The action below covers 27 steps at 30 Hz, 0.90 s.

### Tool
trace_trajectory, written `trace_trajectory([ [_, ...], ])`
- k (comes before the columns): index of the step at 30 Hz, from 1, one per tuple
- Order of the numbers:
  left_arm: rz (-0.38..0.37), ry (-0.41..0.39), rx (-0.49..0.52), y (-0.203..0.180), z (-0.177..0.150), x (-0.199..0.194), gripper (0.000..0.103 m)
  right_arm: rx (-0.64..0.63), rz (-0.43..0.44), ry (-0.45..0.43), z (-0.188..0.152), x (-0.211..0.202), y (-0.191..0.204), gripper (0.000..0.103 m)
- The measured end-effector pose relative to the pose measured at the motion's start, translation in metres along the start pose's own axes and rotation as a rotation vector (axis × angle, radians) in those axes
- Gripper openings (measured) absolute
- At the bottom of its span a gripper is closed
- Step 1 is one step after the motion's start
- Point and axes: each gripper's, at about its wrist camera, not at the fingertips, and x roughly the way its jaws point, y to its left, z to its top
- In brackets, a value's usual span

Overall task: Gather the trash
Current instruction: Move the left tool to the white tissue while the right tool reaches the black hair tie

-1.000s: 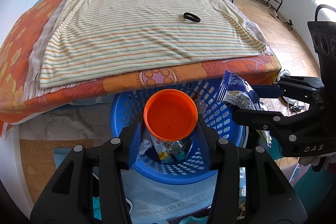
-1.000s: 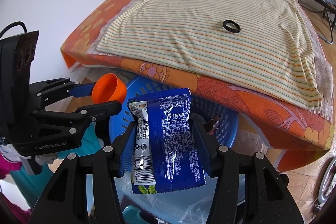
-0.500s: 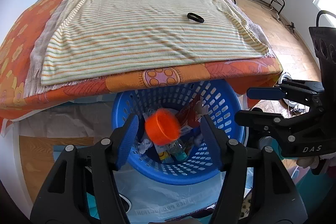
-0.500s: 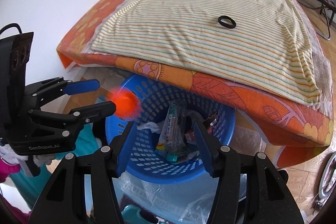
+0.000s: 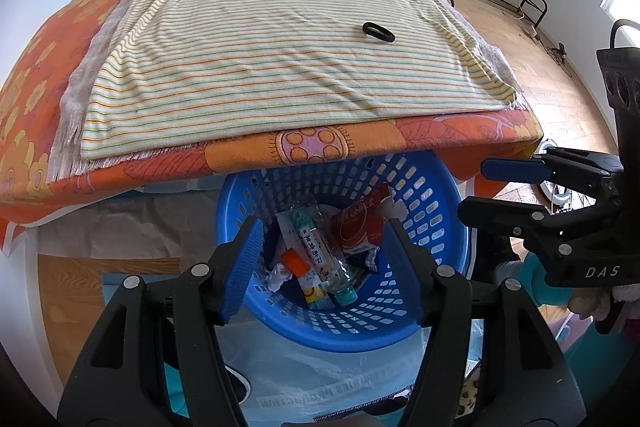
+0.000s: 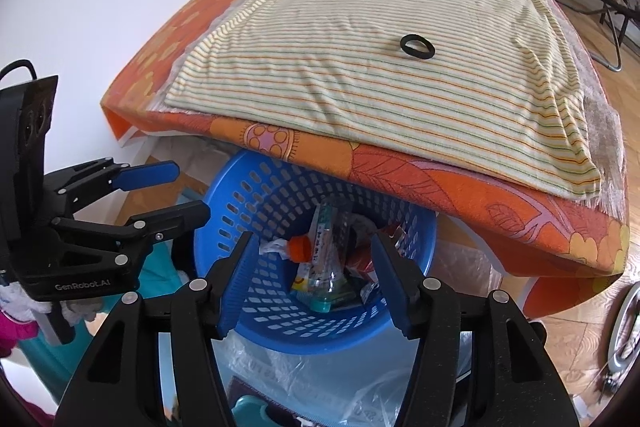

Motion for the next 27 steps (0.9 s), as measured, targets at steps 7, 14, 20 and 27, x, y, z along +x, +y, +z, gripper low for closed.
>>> trace_trajectory([
  [7,0.002,0.000,-0.001,0.000,0.000,0.000,0.064,0.002,-0.015,-0.007,0.001,-0.002,-0.001,0.060],
  [14,0.008,-0.016,-0.016,0.005,0.005,-0.004,0.070,0.007,-0.045,-0.025,0.005,-0.006,-0.001,0.060],
  [20,0.017,-0.025,-0.033,0.009,0.011,-0.005,0.070,0.004,-0.098,-0.050,0.010,-0.012,0.001,0.064],
  [27,0.020,-0.046,-0.048,0.011,0.025,-0.010,0.070,0.016,-0.149,-0.092,0.018,-0.023,-0.001,0.068],
])
